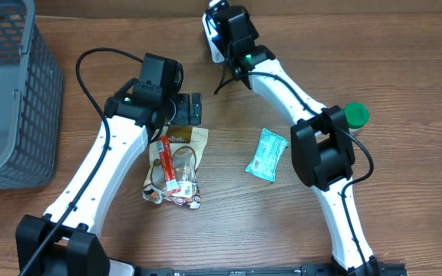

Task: Scan the item barcode
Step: 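Hold the Kleenex pack in front of the scanner window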

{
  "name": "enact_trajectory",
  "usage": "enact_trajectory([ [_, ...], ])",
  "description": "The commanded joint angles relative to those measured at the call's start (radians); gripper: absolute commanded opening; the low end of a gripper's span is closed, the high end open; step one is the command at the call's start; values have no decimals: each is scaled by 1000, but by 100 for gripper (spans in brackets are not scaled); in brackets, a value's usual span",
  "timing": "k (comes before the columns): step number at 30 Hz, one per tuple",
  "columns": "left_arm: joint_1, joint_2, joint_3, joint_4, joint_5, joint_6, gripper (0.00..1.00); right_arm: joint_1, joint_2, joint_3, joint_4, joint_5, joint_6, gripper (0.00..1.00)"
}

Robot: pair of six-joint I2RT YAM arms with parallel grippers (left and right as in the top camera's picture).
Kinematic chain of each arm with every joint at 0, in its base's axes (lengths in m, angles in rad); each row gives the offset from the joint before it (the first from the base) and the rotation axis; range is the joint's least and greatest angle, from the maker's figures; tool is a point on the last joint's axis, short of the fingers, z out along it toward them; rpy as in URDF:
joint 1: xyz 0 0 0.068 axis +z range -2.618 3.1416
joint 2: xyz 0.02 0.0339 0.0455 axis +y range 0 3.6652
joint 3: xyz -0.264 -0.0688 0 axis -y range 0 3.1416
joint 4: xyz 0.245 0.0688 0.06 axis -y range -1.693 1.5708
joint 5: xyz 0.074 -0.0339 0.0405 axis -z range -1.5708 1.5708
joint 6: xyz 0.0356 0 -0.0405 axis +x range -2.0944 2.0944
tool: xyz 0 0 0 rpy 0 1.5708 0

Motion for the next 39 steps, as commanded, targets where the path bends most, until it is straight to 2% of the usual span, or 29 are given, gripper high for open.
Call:
enact_trajectory([
  [1,-1,-8,12,-1,7,-10,100,8,-1,11,5,31,-55,4],
  [25,-1,-8,12,-1,7,-10,100,7,-10,13,-31,14,-53,4],
  [30,-1,-8,12,0,7,-11,100,5,-79,13,-63,14,37,4],
  [35,-1,-8,12,-1,7,-11,100,-6,-190,13,-220,14,193,4],
  [39,-1,-8,12,0,7,-10,100,-30,-283,13,-486,14,341,4],
])
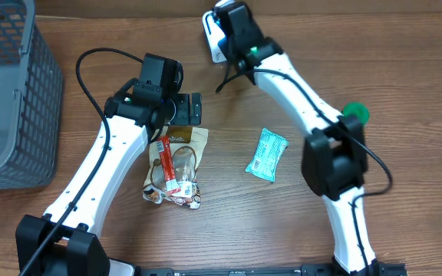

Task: Scan the item barcode
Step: 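Hold the Kleenex pack in front of the scanner window, then move the Kleenex pack right and set it beside the jar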

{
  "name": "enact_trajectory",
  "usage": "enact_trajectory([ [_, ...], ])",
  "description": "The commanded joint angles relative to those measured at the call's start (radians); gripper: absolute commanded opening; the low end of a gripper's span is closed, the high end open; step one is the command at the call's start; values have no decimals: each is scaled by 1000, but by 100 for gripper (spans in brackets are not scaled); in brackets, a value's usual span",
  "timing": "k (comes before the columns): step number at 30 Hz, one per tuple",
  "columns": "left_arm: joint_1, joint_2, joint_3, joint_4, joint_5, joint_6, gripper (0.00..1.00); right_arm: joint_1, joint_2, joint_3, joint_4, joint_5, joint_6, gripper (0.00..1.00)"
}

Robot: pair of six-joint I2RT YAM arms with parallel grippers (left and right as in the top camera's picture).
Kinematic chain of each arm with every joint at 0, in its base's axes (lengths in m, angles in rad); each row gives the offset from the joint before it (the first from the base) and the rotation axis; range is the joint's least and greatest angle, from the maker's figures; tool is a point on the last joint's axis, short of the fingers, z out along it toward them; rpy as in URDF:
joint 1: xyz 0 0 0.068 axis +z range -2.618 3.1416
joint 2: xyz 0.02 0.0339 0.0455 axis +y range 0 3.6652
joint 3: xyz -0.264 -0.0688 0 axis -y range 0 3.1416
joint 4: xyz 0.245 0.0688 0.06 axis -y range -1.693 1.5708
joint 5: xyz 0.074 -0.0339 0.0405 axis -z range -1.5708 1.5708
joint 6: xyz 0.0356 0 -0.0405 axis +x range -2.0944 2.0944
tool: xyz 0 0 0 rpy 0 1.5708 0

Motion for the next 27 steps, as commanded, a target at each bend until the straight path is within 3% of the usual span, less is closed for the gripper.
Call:
enact_trajectory([
  [1,-1,-8,12,0,7,-10,100,-35,-142,14,-159,3,193,4],
  [5,-1,-8,12,0,7,-11,100,-78,-161,14,-426,-29,273,4],
  [10,-1,-8,12,0,7,-11,100,-161,-161,-37,-675,-138,274,5],
  [20,-1,-8,12,0,7,-10,100,-312,-161,-251,-664,-140,280,5],
  [21,-1,-8,12,0,7,-11,100,-323,-161,-261,-661,-140,280,8],
  [25,-1,-8,12,0,7,-11,100,-351,-161,-278,-658,-140,281,53],
  [27,-1,-8,12,0,7,-10,100,-352,-161,-275,-658,-140,282,64],
])
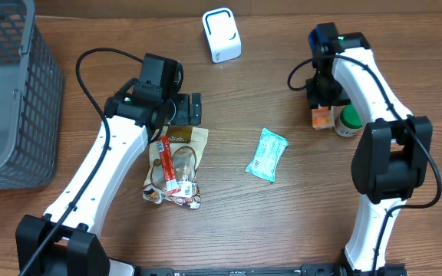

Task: Scan the item barcode
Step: 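Move the Kleenex pack right and set it beside the jar, then release the pack and move the right gripper to the wipes pack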

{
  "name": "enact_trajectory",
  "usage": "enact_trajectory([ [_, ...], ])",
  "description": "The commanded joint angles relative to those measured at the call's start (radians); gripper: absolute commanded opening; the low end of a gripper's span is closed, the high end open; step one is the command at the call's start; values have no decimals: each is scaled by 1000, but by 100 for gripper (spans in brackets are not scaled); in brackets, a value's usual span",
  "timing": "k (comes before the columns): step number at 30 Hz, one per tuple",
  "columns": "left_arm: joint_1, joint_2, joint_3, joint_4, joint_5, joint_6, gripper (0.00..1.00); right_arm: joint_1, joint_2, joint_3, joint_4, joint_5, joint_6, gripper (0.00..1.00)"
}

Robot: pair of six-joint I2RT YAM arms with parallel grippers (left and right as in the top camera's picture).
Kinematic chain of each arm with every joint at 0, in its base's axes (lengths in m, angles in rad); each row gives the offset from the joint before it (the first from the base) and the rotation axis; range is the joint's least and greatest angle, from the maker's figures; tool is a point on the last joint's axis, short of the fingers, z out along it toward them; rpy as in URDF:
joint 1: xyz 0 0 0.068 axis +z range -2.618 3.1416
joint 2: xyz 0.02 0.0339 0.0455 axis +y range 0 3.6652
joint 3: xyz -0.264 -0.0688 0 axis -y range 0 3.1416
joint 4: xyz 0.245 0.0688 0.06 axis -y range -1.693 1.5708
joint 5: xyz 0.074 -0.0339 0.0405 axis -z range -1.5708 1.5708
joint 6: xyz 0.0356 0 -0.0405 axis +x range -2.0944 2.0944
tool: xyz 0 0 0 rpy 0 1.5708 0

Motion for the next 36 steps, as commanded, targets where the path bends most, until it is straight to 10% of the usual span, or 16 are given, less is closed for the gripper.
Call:
enact_trajectory([
  [1,-1,-8,12,-1,7,-10,100,3,-8,5,3,-3,12,67],
  [12,-1,-8,12,0,7,-10,100,90,-99,19,-119,-257,71,60],
  [16,-1,-8,12,0,7,-10,100,97,-98,7,-185,-302,82,4],
  [36,-1,-8,12,-1,7,-10,100,215,-98,-343,-69,-433,227,4],
])
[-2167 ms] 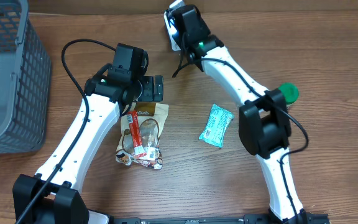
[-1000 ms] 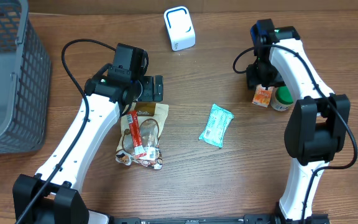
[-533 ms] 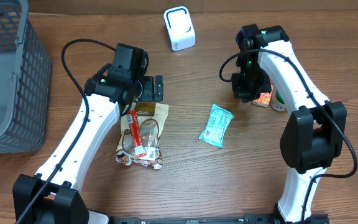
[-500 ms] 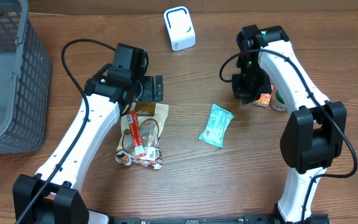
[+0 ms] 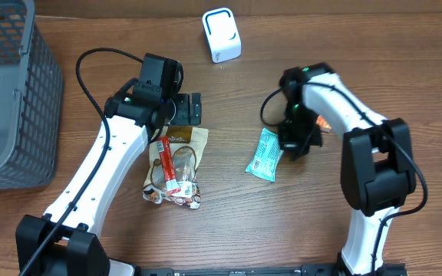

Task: Scan the item barcode
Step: 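Release the pack and move the right gripper to the wipes pack, then grasp the right end of the mint-green wipes pack with the right gripper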

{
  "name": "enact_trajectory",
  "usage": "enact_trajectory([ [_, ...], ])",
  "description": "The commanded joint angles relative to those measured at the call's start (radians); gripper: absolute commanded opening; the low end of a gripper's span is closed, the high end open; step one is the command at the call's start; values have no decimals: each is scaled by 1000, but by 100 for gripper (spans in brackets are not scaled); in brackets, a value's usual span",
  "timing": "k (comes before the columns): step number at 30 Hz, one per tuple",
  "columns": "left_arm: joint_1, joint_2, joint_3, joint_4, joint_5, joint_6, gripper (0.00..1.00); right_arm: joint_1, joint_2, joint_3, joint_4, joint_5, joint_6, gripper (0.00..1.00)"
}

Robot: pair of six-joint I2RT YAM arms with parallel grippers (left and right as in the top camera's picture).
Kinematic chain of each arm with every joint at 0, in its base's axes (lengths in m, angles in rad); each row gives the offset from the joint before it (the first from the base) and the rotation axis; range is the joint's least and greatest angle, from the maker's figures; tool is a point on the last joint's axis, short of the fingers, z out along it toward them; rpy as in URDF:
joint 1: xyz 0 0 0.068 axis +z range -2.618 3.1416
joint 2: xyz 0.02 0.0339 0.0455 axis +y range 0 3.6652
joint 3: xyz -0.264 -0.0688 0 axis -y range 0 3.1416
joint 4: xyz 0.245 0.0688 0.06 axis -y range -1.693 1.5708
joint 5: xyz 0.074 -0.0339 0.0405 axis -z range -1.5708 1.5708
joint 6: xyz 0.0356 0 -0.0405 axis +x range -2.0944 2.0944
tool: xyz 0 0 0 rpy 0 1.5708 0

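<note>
A teal packet (image 5: pixel 265 156) lies flat at mid-table, with print showing on its top. My right gripper (image 5: pixel 292 142) hangs over the packet's right end, pointing down; the wrist hides its fingers. The white scanner (image 5: pixel 222 34) stands at the back centre, apart from both arms. My left gripper (image 5: pixel 193 109) is open and holds nothing, just behind a tan snack bag (image 5: pixel 176 162) with a red stick pack lying on it.
A grey wire basket (image 5: pixel 10 92) fills the left edge. A small orange item (image 5: pixel 322 121) peeks out from behind the right arm. Black cables loop beside both arms.
My right gripper has moved from the right side, beside the orange item and green-capped bottle, to the left and nearer, over the teal packet's right end. The left arm has not moved.
At the two oldest moments my right gripper was at the white scanner at the back. Then it was at the right by the orange item and the bottle, with the scanner standing free. Now it is over the teal packet. The left arm stayed still throughout.
</note>
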Motion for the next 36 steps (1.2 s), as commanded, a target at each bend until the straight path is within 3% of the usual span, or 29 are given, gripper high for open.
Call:
enact_trajectory([
  [1,-1,-8,12,-1,7,-10,100,50,-31,-35,48,-100,16,4],
  [10,-1,-8,12,-1,7,-10,100,179,-31,-47,209,-232,31,9],
  [19,-1,-8,12,-1,7,-10,100,159,-110,24,263,-349,-15,13],
  [23,-1,-8,12,-1,7,-10,100,129,-184,24,236,-282,-15,23],
  [27,-1,-8,12,-1,7,-10,100,107,-198,23,182,-156,-15,47],
  [32,-1,-8,12,-1,7,-10,100,102,-195,-34,198,-130,-13,57],
  [36,-1,-8,12,-1,7,-10,100,102,-192,-78,231,-61,50,58],
])
